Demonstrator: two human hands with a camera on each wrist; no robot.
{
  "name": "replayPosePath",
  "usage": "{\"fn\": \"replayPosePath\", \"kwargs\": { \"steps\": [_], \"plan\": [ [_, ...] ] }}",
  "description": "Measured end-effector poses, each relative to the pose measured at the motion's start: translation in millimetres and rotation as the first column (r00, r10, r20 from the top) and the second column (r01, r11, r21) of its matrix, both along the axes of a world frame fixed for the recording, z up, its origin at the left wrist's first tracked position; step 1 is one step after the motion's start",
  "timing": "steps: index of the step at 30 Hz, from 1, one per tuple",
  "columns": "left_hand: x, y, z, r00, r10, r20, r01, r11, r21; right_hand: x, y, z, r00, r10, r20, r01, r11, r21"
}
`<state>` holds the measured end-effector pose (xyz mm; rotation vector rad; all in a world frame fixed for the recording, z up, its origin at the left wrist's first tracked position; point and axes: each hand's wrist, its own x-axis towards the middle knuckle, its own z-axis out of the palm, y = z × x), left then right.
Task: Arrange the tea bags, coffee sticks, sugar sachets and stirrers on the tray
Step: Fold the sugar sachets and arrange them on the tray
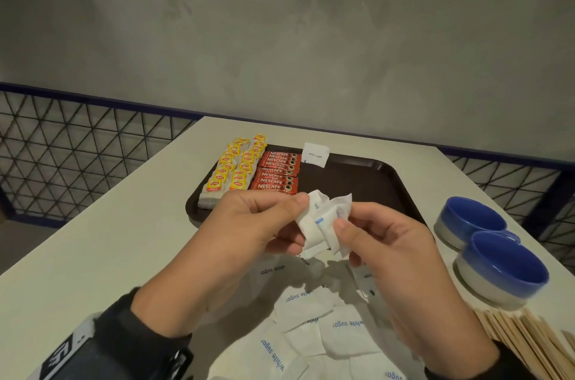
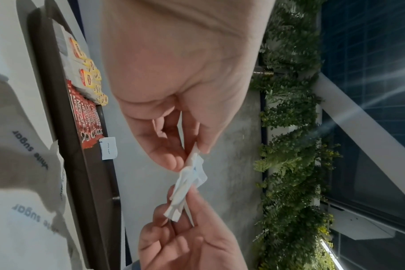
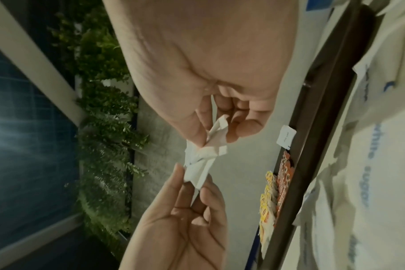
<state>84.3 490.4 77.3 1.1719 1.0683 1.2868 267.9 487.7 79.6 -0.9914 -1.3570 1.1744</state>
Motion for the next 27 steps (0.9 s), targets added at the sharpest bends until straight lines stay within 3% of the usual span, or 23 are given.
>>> {"fn": "replayPosePath", "kwargs": {
  "steps": [6, 14, 17, 21, 27],
  "plan": [
    [5.1, -1.4, -1.8, 0.999, -0.045, -0.017, 0.045, 0.999, -0.021, -1.7, -0.5, -2.6, 0.998, 0.059, -0.004, -0.059, 0.997, -0.045],
    [5.3, -3.1, -0.3, 0.987, -0.156, 0.04, 0.157, 0.987, -0.032, -0.6, 4.0, -10.7, 1.0, -0.008, 0.015, 0.009, 1.0, -0.015],
    [5.6, -3.8, -4.4, 0.989, -0.133, -0.057, 0.135, 0.99, 0.032, -1.0, 3.8, -10.8, 1.0, -0.012, -0.005, 0.012, 1.0, 0.01],
    [4.4, -1.2, -6.7, 0.995, -0.092, -0.04, 0.094, 0.995, 0.046, -0.8, 2.7, -10.8, 1.0, -0.022, -0.011, 0.022, 0.999, 0.041],
    [4.2, -2.3, -6.1, 0.994, -0.102, -0.031, 0.103, 0.993, 0.052, 6.0, 5.4, -10.8, 0.987, 0.078, -0.142, -0.093, 0.99, -0.103]
  ]
}}
